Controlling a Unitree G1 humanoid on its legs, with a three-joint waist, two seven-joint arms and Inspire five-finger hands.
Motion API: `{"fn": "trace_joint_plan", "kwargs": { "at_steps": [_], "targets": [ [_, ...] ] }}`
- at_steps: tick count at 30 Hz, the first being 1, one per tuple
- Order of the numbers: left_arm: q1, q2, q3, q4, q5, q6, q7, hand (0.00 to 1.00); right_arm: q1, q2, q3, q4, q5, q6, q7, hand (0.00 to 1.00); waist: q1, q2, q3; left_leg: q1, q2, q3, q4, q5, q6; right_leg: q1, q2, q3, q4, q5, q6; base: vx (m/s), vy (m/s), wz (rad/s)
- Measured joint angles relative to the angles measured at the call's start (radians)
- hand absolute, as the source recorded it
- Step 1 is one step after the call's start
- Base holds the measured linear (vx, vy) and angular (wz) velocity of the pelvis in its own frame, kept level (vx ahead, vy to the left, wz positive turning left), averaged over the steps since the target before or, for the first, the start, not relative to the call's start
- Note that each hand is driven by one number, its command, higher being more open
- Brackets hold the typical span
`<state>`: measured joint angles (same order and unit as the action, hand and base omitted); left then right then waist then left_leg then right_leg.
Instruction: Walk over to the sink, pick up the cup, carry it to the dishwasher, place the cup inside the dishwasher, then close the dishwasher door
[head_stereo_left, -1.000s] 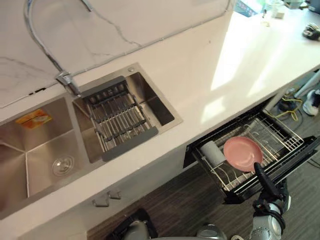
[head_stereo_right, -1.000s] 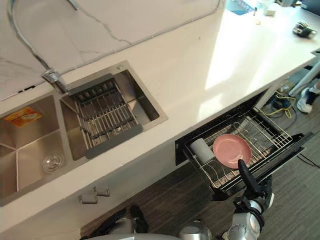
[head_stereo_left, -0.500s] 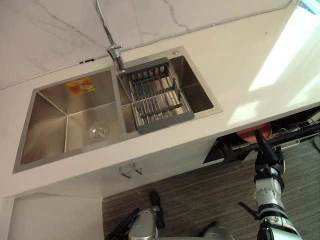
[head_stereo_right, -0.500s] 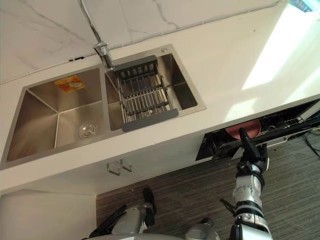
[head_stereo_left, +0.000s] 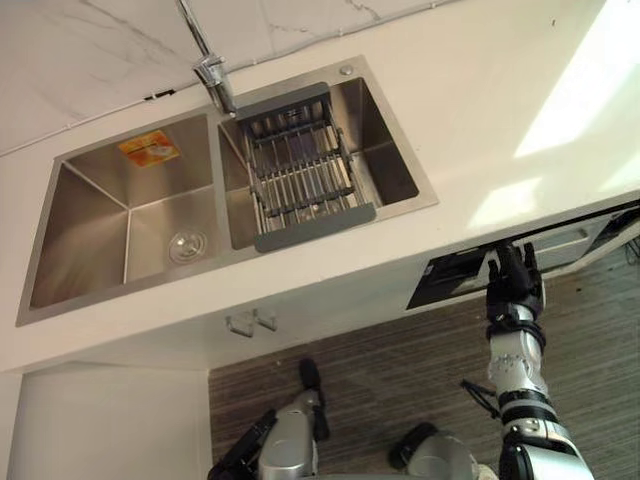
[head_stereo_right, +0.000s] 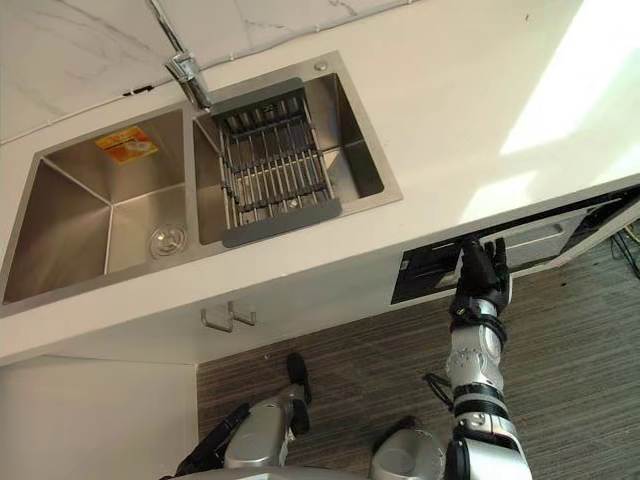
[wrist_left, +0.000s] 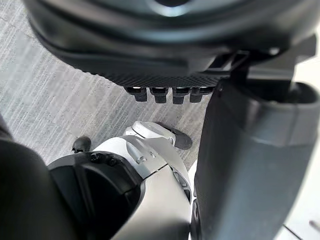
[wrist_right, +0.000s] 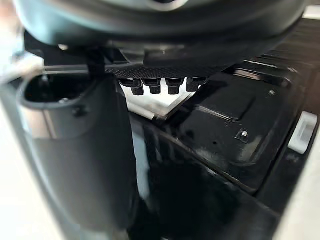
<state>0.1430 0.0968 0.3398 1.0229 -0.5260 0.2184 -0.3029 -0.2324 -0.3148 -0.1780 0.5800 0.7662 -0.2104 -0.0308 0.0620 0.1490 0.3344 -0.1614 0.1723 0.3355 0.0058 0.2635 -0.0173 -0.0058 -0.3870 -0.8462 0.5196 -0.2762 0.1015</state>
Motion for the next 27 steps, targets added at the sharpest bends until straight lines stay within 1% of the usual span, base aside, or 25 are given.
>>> {"fn": "trace_joint_plan", "kwargs": {
  "at_steps": [1,2,3,5,6,8,9,10,11,12,13,14,15,16,17,18,19,20,21,22,23,24,25,26,27],
  "targets": [
    [0.0,0.0,-0.006,0.001,0.012,-0.021,0.001,1.0,0.017,-0.014,0.026,0.001,-0.041,0.004,-0.002,1.0,0.0,0.0,0.0,0.0,0.003,0.001,0.001,0.0,0.0,0.0,0.002,-0.001,0.0,-0.003,-0.001,-0.01,-0.08,0.01],
    [0.002,0.003,-0.028,0.0,0.027,-0.067,0.016,1.0,0.064,-0.039,0.098,0.001,-0.117,0.024,0.004,1.0,0.0,-0.002,-0.001,0.001,0.004,0.002,0.002,0.001,0.0,0.002,0.005,-0.005,0.0,-0.007,0.0,0.0,-0.057,0.06],
    [0.003,0.003,-0.038,-0.001,0.037,-0.087,0.025,1.0,0.09,-0.042,0.135,0.002,-0.151,0.038,0.011,1.0,0.001,-0.004,-0.003,0.002,0.003,0.004,0.002,0.001,0.0,0.004,0.005,-0.007,0.0,-0.007,0.004,0.03,-0.06,0.11],
    [0.004,0.003,-0.077,-0.004,0.033,-0.119,0.057,1.0,0.186,0.011,0.267,0.067,-0.232,0.093,0.031,1.0,0.007,-0.02,-0.014,0.005,-0.002,0.013,0.002,0.001,0.0,0.021,0.005,-0.019,-0.011,-0.003,0.009,0.08,-0.046,0.15],
    [0.003,0.002,-0.084,-0.007,0.032,-0.119,0.061,1.0,0.206,0.041,0.276,0.098,-0.25,0.102,0.035,1.0,0.008,-0.021,-0.016,0.006,-0.005,0.016,0.002,0.0,-0.001,0.028,0.005,-0.025,-0.016,-0.001,0.009,0.11,-0.034,0.21],
    [0.003,-0.002,-0.093,-0.009,0.025,-0.117,0.08,1.0,0.276,0.154,0.278,0.214,-0.277,0.126,0.034,1.0,0.007,-0.025,-0.016,0.01,-0.015,0.032,-0.003,-0.005,-0.007,0.05,0.006,-0.034,-0.041,0.014,0.021,0.13,-0.003,0.11],
    [0.002,-0.002,-0.093,-0.01,0.025,-0.116,0.086,1.0,0.29,0.164,0.274,0.221,-0.28,0.138,0.028,1.0,0.009,-0.029,-0.017,0.012,-0.016,0.036,-0.007,-0.006,-0.007,0.048,0.008,-0.031,-0.052,0.022,0.02,0.1,0.029,-0.13],
    [-0.001,0.0,-0.092,-0.009,0.022,-0.109,0.092,1.0,0.288,0.167,0.241,0.233,-0.279,0.13,0.027,1.0,0.005,-0.036,-0.018,0.018,-0.016,0.044,-0.014,-0.007,-0.009,0.053,0.02,-0.023,-0.085,0.044,0.025,0.04,0.05,-0.21],
    [-0.002,0.004,-0.091,-0.007,0.022,-0.096,0.103,1.0,0.302,0.176,0.176,0.233,-0.28,0.103,0.02,1.0,0.004,-0.047,-0.023,0.044,-0.02,0.056,-0.031,-0.02,-0.018,0.074,0.029,-0.018,-0.118,0.062,0.033,0.03,0.063,-0.23],
    [-0.001,0.008,-0.091,-0.004,0.019,-0.089,0.108,1.0,0.311,0.179,0.146,0.233,-0.28,0.085,0.014,1.0,0.004,-0.056,-0.028,0.061,-0.022,0.063,-0.041,-0.028,-0.018,0.084,0.033,-0.013,-0.133,0.07,0.039,0.02,0.065,-0.2],
    [-0.001,0.016,-0.089,0.0,0.009,-0.077,0.115,1.0,0.323,0.182,0.113,0.232,-0.293,0.063,0.004,1.0,0.003,-0.077,-0.039,0.076,-0.026,0.071,-0.048,-0.038,-0.02,0.095,0.037,-0.009,-0.157,0.081,0.046,0.01,0.083,-0.26],
    [-0.001,0.033,-0.085,0.002,-0.004,-0.057,0.126,1.0,0.34,0.178,0.085,0.23,-0.329,0.045,-0.007,1.0,0.001,-0.112,-0.072,0.086,-0.033,0.086,-0.055,-0.048,-0.023,0.099,0.042,0.003,-0.192,0.098,0.054,0.02,0.077,-0.26],
    [-0.002,0.041,-0.084,0.004,-0.008,-0.047,0.129,1.0,0.345,0.175,0.078,0.23,-0.348,0.045,-0.009,1.0,0.0,-0.131,-0.085,0.086,-0.035,0.091,-0.059,-0.051,-0.021,0.098,0.044,0.007,-0.203,0.104,0.057,0.04,0.08,-0.23],
    [-0.003,0.052,-0.083,0.006,-0.014,-0.031,0.131,1.0,0.352,0.173,0.07,0.23,-0.38,0.046,-0.01,1.0,-0.002,-0.157,-0.101,0.09,-0.041,0.096,-0.069,-0.053,-0.022,0.098,0.045,0.013,-0.215,0.109,0.061,0.06,0.053,-0.13],
    [-0.007,0.064,-0.083,0.01,-0.025,-0.008,0.13,1.0,0.361,0.172,0.064,0.234,-0.419,0.055,-0.012,1.0,-0.006,-0.188,-0.117,0.096,-0.049,0.101,-0.08,-0.055,-0.02,0.098,0.041,0.018,-0.222,0.114,0.064,0.08,0.061,-0.08],
    [-0.014,0.077,-0.083,0.011,-0.025,0.016,0.128,1.0,0.364,0.169,0.06,0.254,-0.449,0.077,-0.014,1.0,-0.006,-0.21,-0.131,0.102,-0.061,0.104,-0.091,-0.057,-0.015,0.1,0.032,0.019,-0.222,0.116,0.068,0.07,0.05,-0.01],
    [-0.019,0.079,-0.084,0.011,-0.025,0.024,0.128,1.0,0.361,0.168,0.055,0.275,-0.458,0.088,-0.014,1.0,-0.006,-0.22,-0.137,0.104,-0.068,0.103,-0.092,-0.064,-0.011,0.103,0.026,0.017,-0.221,0.116,0.07,0.08,0.053,0.1],
    [-0.026,0.085,-0.09,0.014,-0.02,0.037,0.127,1.0,0.358,0.169,0.037,0.322,-0.458,0.112,-0.017,1.0,-0.004,-0.233,-0.145,0.109,-0.083,0.098,-0.095,-0.086,-0.005,0.118,0.01,0.011,-0.208,0.12,0.078,0.08,0.063,0.32],
    [-0.03,0.083,-0.102,0.012,-0.002,0.052,0.12,1.0,0.356,0.167,0.012,0.363,-0.43,0.135,-0.026,1.0,-0.01,-0.23,-0.146,0.116,-0.105,0.08,-0.098,-0.096,-0.007,0.128,-0.019,0.022,-0.169,0.121,0.078,0.09,0.076,0.48],
    [-0.032,0.082,-0.112,0.011,0.011,0.058,0.115,1.0,0.356,0.166,-0.003,0.385,-0.405,0.147,-0.033,1.0,-0.016,-0.224,-0.146,0.119,-0.114,0.064,-0.098,-0.097,-0.006,0.125,-0.039,0.036,-0.127,0.126,0.071,0.11,0.122,0.67],
    [-0.033,0.08,-0.123,0.011,0.028,0.065,0.109,1.0,0.356,0.167,-0.025,0.417,-0.362,0.171,-0.043,1.0,-0.024,-0.217,-0.147,0.125,-0.123,0.039,-0.098,-0.1,-0.003,0.109,-0.065,0.074,-0.052,0.142,0.047,0.16,0.163,0.88],
    [-0.03,0.079,-0.132,0.01,0.057,0.068,0.102,1.0,0.36,0.174,-0.061,0.459,-0.306,0.212,-0.057,1.0,-0.024,-0.205,-0.148,0.147,-0.134,-0.001,-0.092,-0.107,0.006,0.057,-0.1,0.198,0.098,0.205,-0.044,0.17,0.172,0.84],
    [-0.028,0.077,-0.133,0.009,0.059,0.068,0.102,1.0,0.363,0.179,-0.071,0.473,-0.288,0.221,-0.059,1.0,-0.025,-0.199,-0.147,0.16,-0.138,-0.019,-0.092,-0.115,0.014,0.036,-0.105,0.257,0.149,0.246,-0.064,0.18,0.153,0.9],
    [-0.025,0.073,-0.144,0.006,0.057,0.068,0.102,1.0,0.379,0.196,-0.095,0.483,-0.275,0.233,-0.056,1.0,-0.036,-0.181,-0.141,0.188,-0.136,-0.059,-0.092,-0.126,0.025,0.008,-0.108,0.358,0.24,0.306,-0.043,0.17,0.076,0.85],
    [-0.027,0.08,-0.156,0.004,0.05,0.069,0.105,1.0,0.382,0.223,-0.128,0.484,-0.278,0.244,-0.047,1.0,-0.049,-0.181,-0.138,0.198,-0.133,-0.101,-0.093,-0.132,0.034,-0.015,-0.083,0.408,0.271,0.206,-0.022,0.17,0.039,0.91]
  ]
}}
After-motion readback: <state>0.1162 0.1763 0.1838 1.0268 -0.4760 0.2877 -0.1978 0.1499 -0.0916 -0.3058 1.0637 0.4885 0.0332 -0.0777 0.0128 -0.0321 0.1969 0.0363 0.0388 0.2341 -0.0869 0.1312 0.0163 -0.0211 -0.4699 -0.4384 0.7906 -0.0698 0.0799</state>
